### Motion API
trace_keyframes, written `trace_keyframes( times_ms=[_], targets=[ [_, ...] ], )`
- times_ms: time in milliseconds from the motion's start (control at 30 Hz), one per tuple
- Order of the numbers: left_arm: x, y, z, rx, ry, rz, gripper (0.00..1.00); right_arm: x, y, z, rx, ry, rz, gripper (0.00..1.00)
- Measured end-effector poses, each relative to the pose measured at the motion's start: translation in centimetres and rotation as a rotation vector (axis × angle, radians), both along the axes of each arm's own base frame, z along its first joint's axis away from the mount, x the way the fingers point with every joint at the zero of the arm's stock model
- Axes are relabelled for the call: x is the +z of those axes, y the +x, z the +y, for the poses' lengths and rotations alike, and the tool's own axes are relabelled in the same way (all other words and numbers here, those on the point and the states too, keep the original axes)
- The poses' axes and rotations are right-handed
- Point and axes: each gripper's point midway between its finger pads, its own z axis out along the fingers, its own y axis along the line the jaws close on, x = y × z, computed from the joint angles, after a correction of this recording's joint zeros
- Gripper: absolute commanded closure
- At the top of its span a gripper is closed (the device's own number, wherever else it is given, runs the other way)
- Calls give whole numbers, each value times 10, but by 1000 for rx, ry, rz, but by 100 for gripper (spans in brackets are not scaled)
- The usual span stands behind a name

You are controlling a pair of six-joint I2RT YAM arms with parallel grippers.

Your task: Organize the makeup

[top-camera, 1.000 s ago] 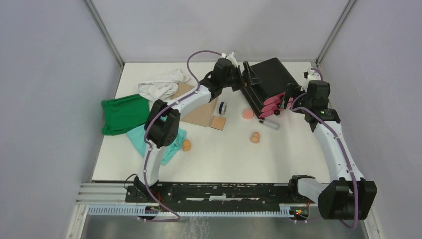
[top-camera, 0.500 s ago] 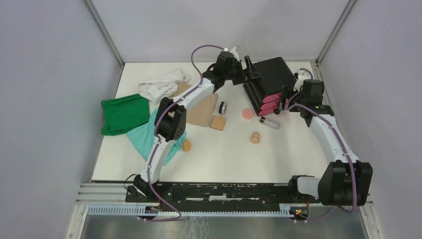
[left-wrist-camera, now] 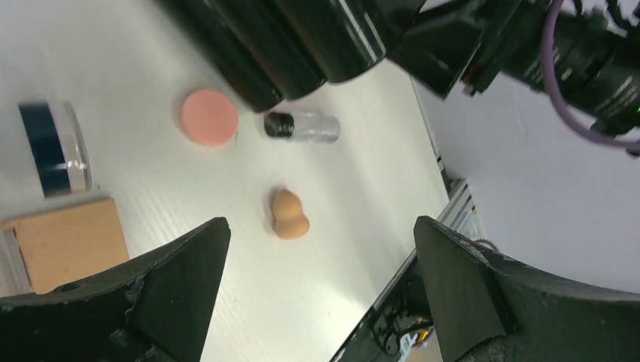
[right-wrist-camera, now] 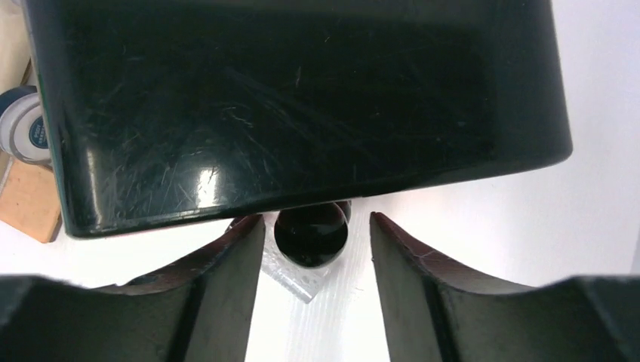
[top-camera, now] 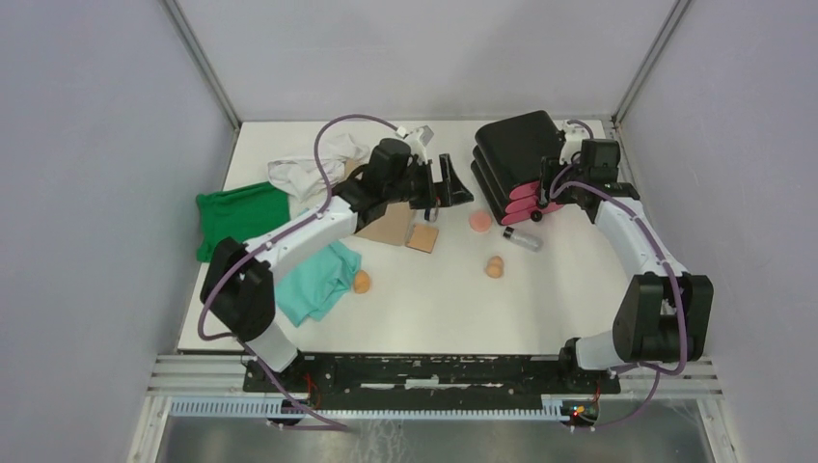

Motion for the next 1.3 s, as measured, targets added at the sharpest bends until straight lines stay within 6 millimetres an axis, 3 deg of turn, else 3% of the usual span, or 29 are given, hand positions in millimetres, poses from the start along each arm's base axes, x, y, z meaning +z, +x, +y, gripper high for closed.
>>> trace_keyframes(
  times_ms=[133,367,433,700,900,967,1033,1100,1300],
  targets=[
    [-14,-21,12,1,38,6,1,-5,2,3,10,14,10,45],
    [-48,-28,27,23,118,50,1,-2,3,4,7,24,-7,75],
    [-49,-32,31,24,124,54,1,-1,0,4,4,26,-19,80],
    [-29,-51,50,39,112,25,1,-1,-39,4,-13,29,-48,82],
    [-10,-63,61,43,90,-17,1,1,-75,0,-59,31,-50,79],
    [-12,-65,63,43,92,-14,1,0,-84,-2,-88,39,-50,70],
    [-16,-66,64,42,101,-4,1,-2,-92,-4,-116,46,-43,50],
    [-21,-68,66,41,113,9,1,-2,-96,-5,-138,53,-39,38],
    [-26,-70,69,45,130,23,1,22,-101,-10,-189,65,-114,27]
  ],
)
